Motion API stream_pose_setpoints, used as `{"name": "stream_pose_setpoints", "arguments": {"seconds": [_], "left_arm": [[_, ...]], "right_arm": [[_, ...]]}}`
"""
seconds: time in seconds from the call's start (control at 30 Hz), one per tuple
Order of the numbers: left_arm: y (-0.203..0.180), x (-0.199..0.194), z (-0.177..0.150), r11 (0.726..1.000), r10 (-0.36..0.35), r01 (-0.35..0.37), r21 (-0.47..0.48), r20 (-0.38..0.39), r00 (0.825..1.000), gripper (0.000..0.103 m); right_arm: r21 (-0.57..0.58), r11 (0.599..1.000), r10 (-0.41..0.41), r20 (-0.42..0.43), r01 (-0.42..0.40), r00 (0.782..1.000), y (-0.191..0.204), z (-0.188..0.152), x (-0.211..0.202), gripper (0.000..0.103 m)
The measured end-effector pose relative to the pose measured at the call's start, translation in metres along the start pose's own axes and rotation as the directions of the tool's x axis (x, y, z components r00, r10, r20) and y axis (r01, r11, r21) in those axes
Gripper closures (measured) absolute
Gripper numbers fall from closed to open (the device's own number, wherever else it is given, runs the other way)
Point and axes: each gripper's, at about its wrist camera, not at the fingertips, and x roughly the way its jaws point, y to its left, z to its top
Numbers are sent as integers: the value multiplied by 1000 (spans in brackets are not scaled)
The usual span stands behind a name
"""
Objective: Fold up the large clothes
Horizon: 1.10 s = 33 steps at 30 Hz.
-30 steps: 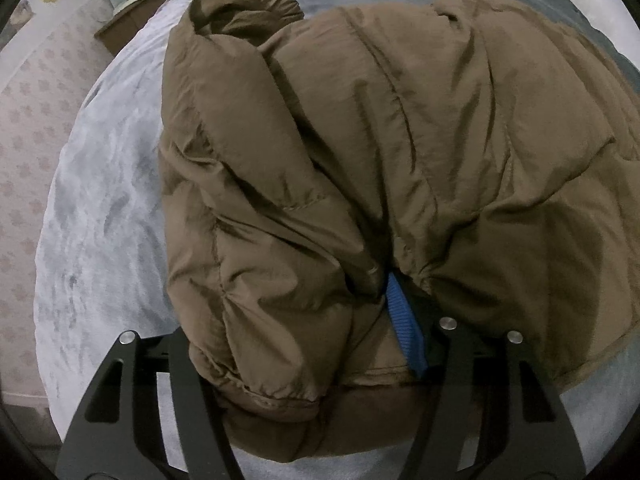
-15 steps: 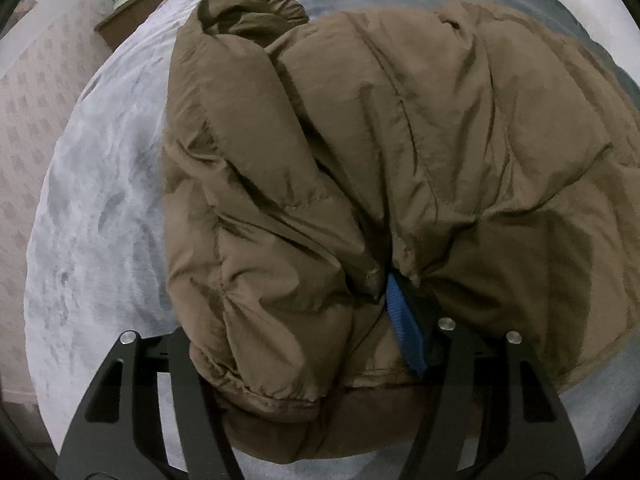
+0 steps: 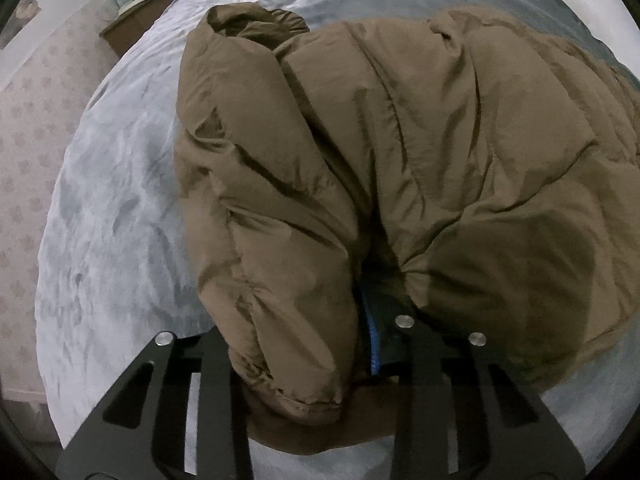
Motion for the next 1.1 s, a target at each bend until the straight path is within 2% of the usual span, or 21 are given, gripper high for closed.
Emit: {"name": "stream_pose_setpoints", "arguments": {"seconds": [0.1, 0.27, 0.5, 0.63, 0.83, 1.1], "left_arm": [[-1, -3, -3, 1000, -12, 12, -9, 2, 1000, 78], [-11, -30, -9, 1000, -8, 8, -3, 31, 999, 82], [-35, -69, -30, 998, -59, 59, -4, 86, 995, 84], [-60, -96, -62, 991, -133, 134, 2, 121, 984, 86], [-101, -126, -120, 986, -163, 157, 49, 146, 976, 86], [-124, -152, -181, 978, -209, 203, 57, 145, 967, 86]], "right_arm": [[-43, 998, -47, 40, 48, 998, 12, -9, -18, 79], [-36, 999, -36, 104, 40, 994, 17, -20, -54, 80], [-51, 997, -53, 174, 63, 983, -4, -59, -105, 81], [-60, 992, -97, 204, 112, 974, -22, -111, -143, 81], [-46, 991, -118, 184, 128, 976, -35, -174, -167, 81], [-15, 993, -112, 168, 117, 979, -45, -223, -186, 80]]}}
